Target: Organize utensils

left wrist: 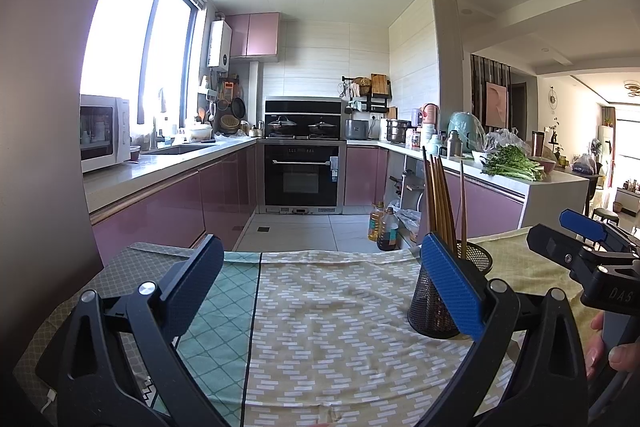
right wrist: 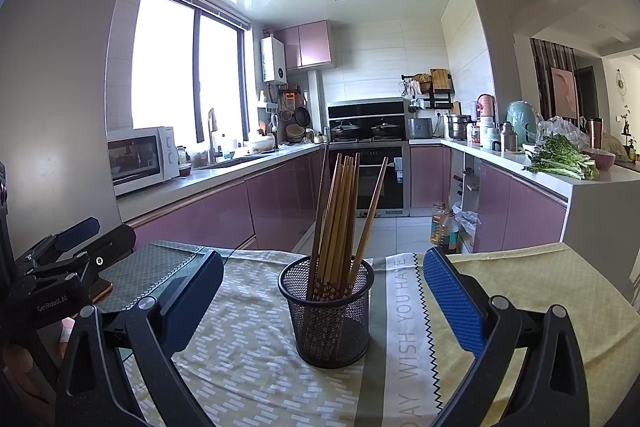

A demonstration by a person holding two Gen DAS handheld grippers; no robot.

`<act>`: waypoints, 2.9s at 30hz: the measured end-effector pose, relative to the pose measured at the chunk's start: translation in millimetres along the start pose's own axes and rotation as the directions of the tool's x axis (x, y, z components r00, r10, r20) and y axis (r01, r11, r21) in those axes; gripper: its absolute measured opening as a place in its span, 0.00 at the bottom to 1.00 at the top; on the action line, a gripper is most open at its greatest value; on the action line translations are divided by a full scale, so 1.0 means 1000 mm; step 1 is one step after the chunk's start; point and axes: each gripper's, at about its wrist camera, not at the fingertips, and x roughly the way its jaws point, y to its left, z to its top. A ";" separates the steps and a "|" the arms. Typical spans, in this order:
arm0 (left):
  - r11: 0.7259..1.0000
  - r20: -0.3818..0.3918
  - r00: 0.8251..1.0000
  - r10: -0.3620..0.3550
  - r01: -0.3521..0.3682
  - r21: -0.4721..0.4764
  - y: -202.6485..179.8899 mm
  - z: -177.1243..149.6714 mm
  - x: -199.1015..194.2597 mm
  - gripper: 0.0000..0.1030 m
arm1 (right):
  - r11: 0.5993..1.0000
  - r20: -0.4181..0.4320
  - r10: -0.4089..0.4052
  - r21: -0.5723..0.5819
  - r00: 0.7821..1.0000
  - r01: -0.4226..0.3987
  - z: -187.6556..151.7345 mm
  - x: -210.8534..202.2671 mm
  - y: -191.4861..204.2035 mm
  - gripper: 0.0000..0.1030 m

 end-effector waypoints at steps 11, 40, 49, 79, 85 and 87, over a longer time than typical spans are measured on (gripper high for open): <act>1.000 0.003 1.000 0.001 -0.001 0.003 0.000 0.001 0.000 0.95 | 1.000 0.002 0.002 0.005 1.000 -0.002 0.001 0.000 0.001 0.94; 1.000 0.010 1.000 0.004 -0.004 0.011 -0.004 0.001 0.001 0.95 | 1.000 0.008 -0.011 0.021 1.000 0.010 -0.002 0.000 0.002 0.94; 1.000 0.010 1.000 0.004 -0.004 0.011 -0.004 0.001 0.000 0.95 | 1.000 0.007 -0.010 0.021 1.000 0.010 -0.001 0.001 0.003 0.94; 1.000 0.010 1.000 0.000 0.000 0.012 -0.005 -0.001 0.001 0.95 | 1.000 0.007 -0.014 0.026 1.000 0.014 -0.001 0.001 0.003 0.94; 1.000 0.011 1.000 0.001 -0.001 0.013 -0.005 -0.001 0.001 0.95 | 1.000 0.010 -0.014 0.027 1.000 0.014 -0.001 0.001 0.003 0.94; 1.000 0.010 1.000 0.000 0.000 0.012 -0.005 -0.001 0.001 0.95 | 1.000 0.010 -0.014 0.027 1.000 0.014 -0.001 0.001 0.003 0.94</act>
